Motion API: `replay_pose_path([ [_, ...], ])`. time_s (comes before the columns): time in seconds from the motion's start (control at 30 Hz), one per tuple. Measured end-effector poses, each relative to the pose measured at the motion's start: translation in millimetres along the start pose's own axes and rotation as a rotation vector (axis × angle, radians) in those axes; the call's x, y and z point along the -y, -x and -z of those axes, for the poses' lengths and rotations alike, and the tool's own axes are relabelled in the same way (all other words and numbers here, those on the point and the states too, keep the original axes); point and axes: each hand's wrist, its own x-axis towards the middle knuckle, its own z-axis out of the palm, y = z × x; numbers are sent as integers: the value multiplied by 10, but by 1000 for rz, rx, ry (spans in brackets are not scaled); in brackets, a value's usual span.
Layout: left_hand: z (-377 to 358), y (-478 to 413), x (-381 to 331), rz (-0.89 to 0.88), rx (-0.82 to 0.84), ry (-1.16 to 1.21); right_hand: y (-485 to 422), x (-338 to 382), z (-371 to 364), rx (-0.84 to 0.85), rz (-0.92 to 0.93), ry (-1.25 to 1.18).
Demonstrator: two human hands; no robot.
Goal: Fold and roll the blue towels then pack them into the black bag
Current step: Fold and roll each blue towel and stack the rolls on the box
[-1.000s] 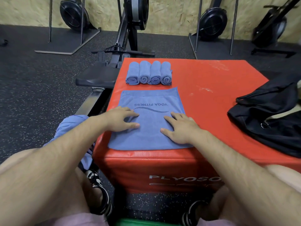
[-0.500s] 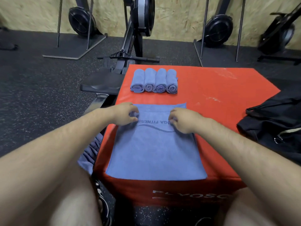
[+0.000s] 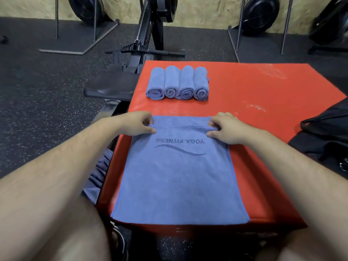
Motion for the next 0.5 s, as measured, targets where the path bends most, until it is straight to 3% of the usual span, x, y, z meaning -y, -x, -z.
replay_pose_path([
  [0.2,82,44,104,33,-38,66,-4,-124,96,-75,-5,-142],
  [0.5,-31,-44,87,34,-319,52,-170,-96,-15,-311,-73,-39],
])
